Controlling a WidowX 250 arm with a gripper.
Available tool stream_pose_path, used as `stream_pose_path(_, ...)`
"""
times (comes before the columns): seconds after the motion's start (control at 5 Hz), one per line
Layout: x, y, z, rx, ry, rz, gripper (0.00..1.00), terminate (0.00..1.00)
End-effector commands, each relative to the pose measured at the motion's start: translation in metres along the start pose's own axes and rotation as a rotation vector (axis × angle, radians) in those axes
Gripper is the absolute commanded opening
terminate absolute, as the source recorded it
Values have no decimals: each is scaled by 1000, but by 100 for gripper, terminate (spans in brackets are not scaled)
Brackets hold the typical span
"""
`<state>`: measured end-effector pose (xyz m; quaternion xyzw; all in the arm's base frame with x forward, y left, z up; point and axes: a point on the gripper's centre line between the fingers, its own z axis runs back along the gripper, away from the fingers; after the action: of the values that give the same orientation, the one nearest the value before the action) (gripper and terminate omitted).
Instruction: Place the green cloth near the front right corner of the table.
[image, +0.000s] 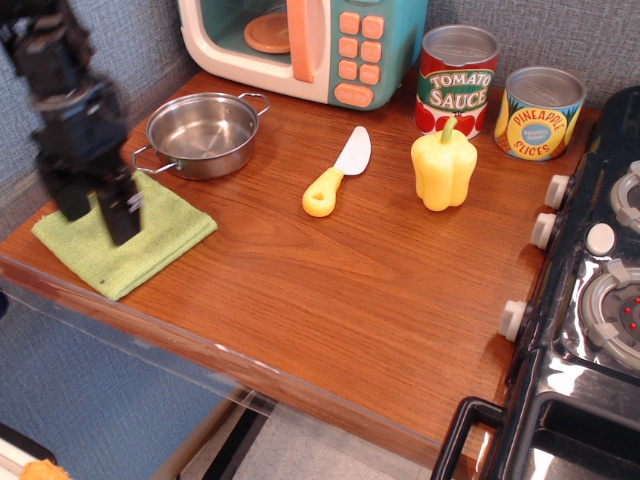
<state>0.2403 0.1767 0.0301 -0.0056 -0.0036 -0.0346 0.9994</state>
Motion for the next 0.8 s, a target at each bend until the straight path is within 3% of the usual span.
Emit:
stream_pose_path(0.0, 7, 9, -2, 38, -30, 44, 100, 0)
stream_pose_path(0.6, -12, -23, -31, 17, 58, 22, 100, 0)
